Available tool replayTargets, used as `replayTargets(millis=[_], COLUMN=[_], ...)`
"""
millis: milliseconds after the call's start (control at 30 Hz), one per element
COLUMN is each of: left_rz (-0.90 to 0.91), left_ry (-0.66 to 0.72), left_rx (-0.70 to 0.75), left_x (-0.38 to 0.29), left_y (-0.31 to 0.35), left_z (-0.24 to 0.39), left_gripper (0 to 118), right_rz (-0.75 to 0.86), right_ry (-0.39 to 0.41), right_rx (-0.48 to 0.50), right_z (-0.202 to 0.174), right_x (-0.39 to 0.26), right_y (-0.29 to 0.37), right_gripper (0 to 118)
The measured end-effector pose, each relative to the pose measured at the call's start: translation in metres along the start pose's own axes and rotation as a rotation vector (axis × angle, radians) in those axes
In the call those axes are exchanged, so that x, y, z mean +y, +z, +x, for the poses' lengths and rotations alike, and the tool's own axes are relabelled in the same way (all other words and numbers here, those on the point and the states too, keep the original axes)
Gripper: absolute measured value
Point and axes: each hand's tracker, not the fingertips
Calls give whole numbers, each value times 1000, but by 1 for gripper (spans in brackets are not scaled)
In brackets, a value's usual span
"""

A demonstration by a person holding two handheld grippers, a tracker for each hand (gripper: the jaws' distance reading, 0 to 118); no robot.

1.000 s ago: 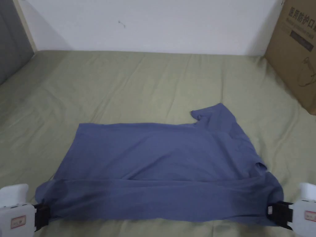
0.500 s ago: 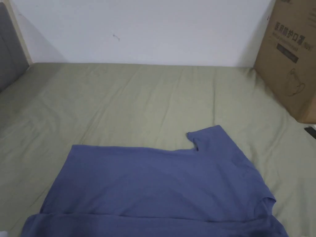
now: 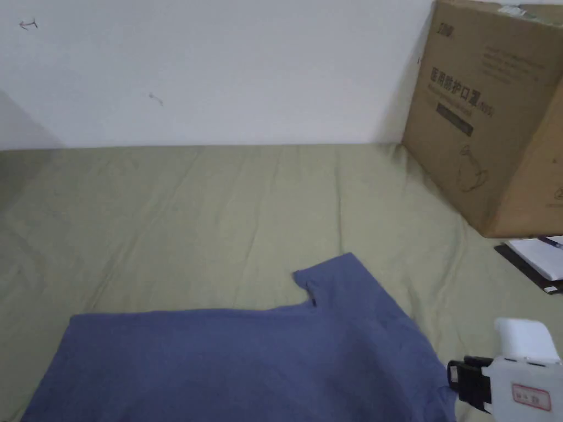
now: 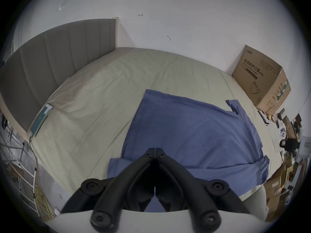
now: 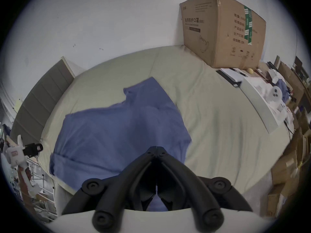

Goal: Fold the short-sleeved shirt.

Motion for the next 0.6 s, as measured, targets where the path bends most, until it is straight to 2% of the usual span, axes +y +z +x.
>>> replayTargets(millis=[33, 67, 100, 133, 167, 200, 267, 300, 367, 433, 467, 500, 533, 567, 600], left_rz=[0, 1, 4, 14, 18, 17, 10, 0, -1, -18, -26, -31, -40, -49, -58], left_ry=[-5, -2, 2, 8, 18, 21, 22, 16, -2, -6, 4, 13, 16, 19, 16], left_rx=[6, 15, 17, 14, 14, 13, 23, 37, 51, 58, 58, 50, 43, 41, 35], left_x=[6, 12, 18, 24, 30, 36, 45, 49, 54, 59, 61, 62, 63, 64, 64], left_y=[-5, -10, -14, -20, -24, -30, -41, -45, -55, -65, -71, -76, -80, -85, -90], left_z=[3, 3, 1, 0, 1, 0, 0, 5, 6, 9, 8, 7, 6, 8, 7], left_gripper=[0, 0, 0, 0, 0, 0, 0, 0, 0, 0, 0, 0, 0, 0, 4], right_rz=[2, -13, -62, -68, -69, -65, -135, -171, -219, -257, -296, -339, -371, -340, -332], right_ry=[10, 19, 52, 65, 75, 79, 101, 81, 91, 94, 74, 54, 55, 52, 61], right_rx=[8, 2, -29, -41, -39, -43, -40, -65, -72, -123, -145, -139, -115, -120, -121], right_z=[3, 4, 4, 5, 8, 10, 18, 21, 28, 34, 37, 39, 42, 41, 37], right_x=[14, 27, 44, 56, 66, 79, 99, 108, 118, 121, 119, 117, 114, 115, 118], right_y=[-14, -26, -43, -64, -83, -100, -143, -166, -209, -245, -262, -275, -286, -281, -271], right_gripper=[0, 6, 35, 78, 115, 117, 110, 109, 104, 95, 84, 80, 82, 79, 70])
